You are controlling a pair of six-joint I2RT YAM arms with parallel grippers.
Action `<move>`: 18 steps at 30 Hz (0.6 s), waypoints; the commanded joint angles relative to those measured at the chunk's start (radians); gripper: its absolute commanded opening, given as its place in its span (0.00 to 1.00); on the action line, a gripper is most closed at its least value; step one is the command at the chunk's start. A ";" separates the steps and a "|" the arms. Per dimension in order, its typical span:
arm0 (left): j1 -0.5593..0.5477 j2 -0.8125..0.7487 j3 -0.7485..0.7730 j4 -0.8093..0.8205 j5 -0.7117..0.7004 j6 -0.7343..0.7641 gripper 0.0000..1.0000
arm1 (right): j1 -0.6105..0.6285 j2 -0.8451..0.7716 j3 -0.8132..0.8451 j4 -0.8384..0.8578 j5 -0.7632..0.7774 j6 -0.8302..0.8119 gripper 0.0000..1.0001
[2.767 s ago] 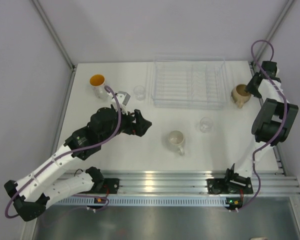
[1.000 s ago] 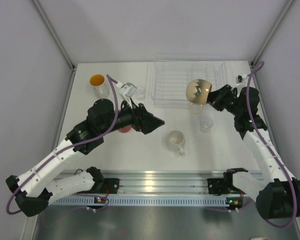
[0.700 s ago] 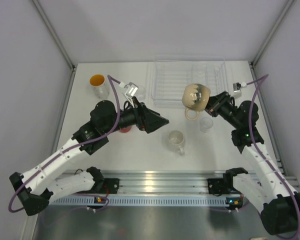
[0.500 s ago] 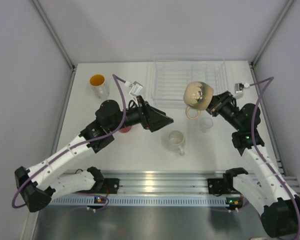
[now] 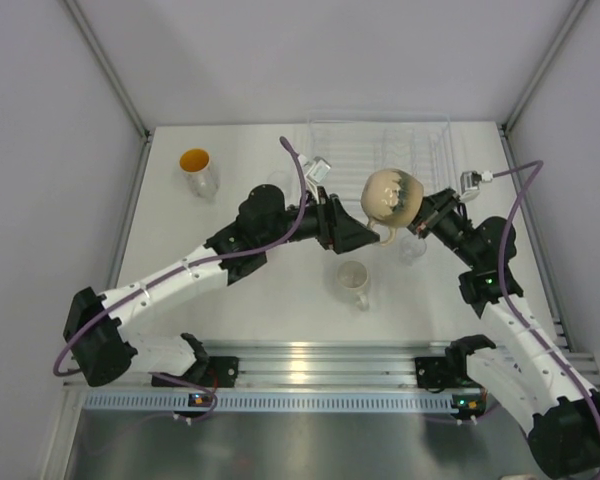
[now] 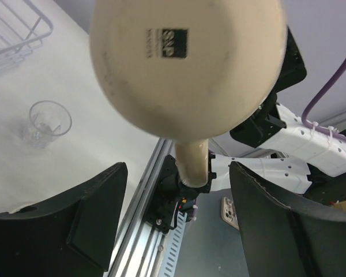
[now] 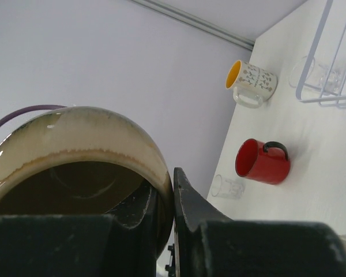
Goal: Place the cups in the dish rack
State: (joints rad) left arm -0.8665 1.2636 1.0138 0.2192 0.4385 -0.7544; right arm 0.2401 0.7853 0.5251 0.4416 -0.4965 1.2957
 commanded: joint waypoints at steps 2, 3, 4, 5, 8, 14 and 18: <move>-0.028 0.034 0.091 0.131 0.028 0.007 0.75 | 0.025 -0.006 0.023 0.189 0.021 0.036 0.00; -0.031 0.051 0.097 0.132 0.032 0.009 0.75 | 0.027 -0.008 0.019 0.195 0.027 0.037 0.00; -0.034 0.059 0.106 0.131 0.031 0.009 0.74 | 0.025 -0.005 0.016 0.198 0.030 0.036 0.00; -0.040 0.072 0.109 0.131 0.026 0.006 0.72 | 0.027 0.000 0.016 0.203 0.027 0.034 0.00; -0.042 0.092 0.117 0.138 0.020 -0.006 0.64 | 0.028 0.003 0.012 0.215 0.027 0.036 0.00; -0.042 0.131 0.131 0.160 -0.001 -0.043 0.46 | 0.033 -0.003 0.003 0.190 0.041 -0.004 0.00; -0.042 0.148 0.138 0.177 -0.006 -0.059 0.34 | 0.033 0.011 -0.031 0.209 0.049 -0.009 0.00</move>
State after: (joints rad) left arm -0.9051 1.4059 1.0988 0.2943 0.4480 -0.7940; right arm 0.2523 0.8001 0.4908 0.4980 -0.4553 1.2877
